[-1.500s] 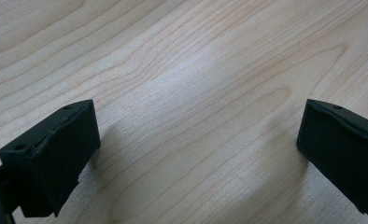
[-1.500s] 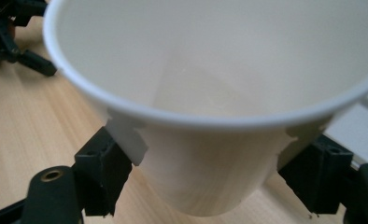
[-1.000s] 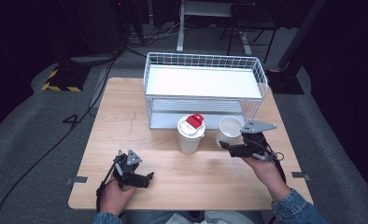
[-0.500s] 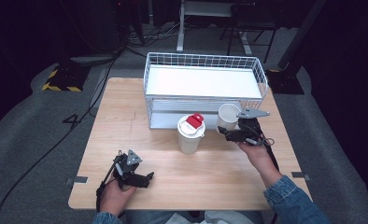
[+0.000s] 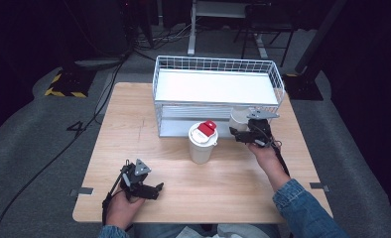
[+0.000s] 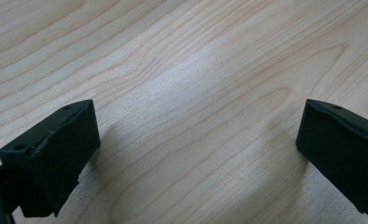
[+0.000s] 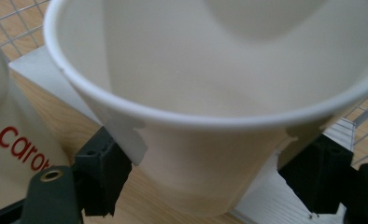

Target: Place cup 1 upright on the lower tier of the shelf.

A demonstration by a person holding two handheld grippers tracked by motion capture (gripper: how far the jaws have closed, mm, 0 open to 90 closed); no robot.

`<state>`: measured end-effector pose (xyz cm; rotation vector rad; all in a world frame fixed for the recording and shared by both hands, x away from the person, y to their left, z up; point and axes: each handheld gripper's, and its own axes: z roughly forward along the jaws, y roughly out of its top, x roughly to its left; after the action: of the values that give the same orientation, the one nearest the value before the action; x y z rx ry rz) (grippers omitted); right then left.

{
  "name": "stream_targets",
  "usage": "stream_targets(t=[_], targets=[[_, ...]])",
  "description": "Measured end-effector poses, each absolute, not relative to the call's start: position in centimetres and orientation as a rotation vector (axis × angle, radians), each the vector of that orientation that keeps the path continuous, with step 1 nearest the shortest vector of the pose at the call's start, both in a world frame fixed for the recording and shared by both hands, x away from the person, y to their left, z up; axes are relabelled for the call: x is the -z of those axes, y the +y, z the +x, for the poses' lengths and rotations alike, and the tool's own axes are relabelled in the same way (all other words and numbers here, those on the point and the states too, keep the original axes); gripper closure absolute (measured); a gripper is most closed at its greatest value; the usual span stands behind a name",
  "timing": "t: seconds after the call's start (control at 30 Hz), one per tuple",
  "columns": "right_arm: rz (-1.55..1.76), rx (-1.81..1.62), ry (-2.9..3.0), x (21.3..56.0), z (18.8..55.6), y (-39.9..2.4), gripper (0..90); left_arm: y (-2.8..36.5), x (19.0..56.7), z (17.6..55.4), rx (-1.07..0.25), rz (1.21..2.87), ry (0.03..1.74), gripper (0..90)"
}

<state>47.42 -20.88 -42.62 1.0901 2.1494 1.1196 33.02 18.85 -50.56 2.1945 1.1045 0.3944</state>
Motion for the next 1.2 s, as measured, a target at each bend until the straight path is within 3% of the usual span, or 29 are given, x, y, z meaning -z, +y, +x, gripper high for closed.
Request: stream_targets(t=[1.2], targets=[[1.153,-1.052,2.072,46.4,51.0,-19.2,23.3,18.9,50.6,33.0,-0.396,2.196,1.099,0.2]])
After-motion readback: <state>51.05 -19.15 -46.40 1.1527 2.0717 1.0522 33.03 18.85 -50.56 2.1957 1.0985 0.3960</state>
